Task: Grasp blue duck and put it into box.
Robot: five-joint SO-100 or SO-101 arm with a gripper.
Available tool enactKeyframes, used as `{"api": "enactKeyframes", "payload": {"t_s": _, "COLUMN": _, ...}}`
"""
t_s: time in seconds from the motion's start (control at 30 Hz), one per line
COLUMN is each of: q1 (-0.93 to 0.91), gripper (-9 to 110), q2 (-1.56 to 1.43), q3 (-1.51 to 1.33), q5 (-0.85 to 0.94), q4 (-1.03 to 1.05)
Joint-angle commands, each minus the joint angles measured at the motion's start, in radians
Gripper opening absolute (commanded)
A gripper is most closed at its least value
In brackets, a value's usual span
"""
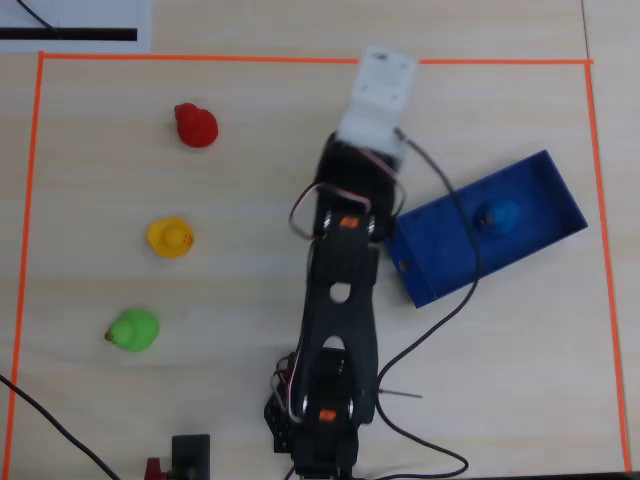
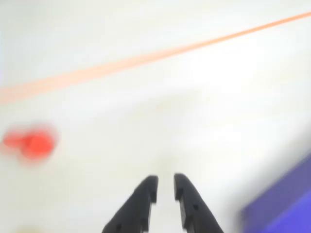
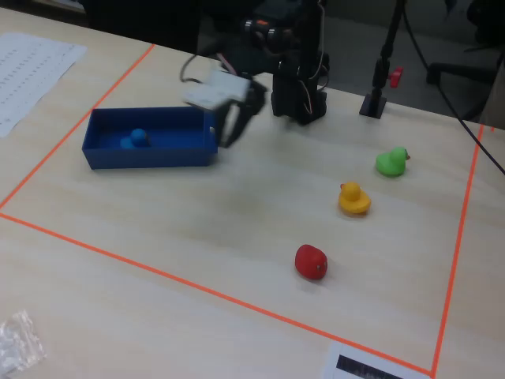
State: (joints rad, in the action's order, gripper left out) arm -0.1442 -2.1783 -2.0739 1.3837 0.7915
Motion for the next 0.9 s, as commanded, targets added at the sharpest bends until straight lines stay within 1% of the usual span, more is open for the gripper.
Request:
{"api": "enactKeyframes", "payload": {"t_s": 0.0, "q1": 0.172, "gripper": 2, "q2": -0.512, "q3": -0.54, "q5": -0.005, "q4": 0.161}}
{"api": "enactKeyframes", "payload": {"t_s": 0.03, "q1": 0.183, "gripper": 2, "q2": -0.606, "q3": -0.637, "q5": 0.0, "q4": 0.181}}
{"api": "enactKeyframes", "payload": {"t_s": 0.13, "q1": 0.167, "gripper": 3, "q2": -0.902, "q3": -0.897, "q5": 0.087, "q4": 0.275}}
{"api": "enactKeyframes", "payload": {"t_s": 0.2, "q1": 0.156, "gripper": 3, "q2": -1.025, "q3": -0.986, "q5": 0.129, "q4": 0.379}}
{"api": "enactKeyframes", "payload": {"t_s": 0.43, "q1": 0.19, "gripper": 0, "q2": -1.123, "q3": -1.037, "q5": 0.15, "q4": 0.541}}
{"api": "enactKeyframes", "payload": {"t_s": 0.67, "q1": 0.183, "gripper": 0, "q2": -1.132, "q3": -1.037, "q5": 0.166, "q4": 0.549}}
{"api": "enactKeyframes", "payload": {"t_s": 0.77, "q1": 0.143, "gripper": 1, "q2": -1.134, "q3": -1.037, "q5": 0.166, "q4": 0.549}}
{"api": "enactKeyframes", "payload": {"t_s": 0.87, "q1": 0.118, "gripper": 5, "q2": -1.134, "q3": -1.037, "q5": 0.166, "q4": 0.549}}
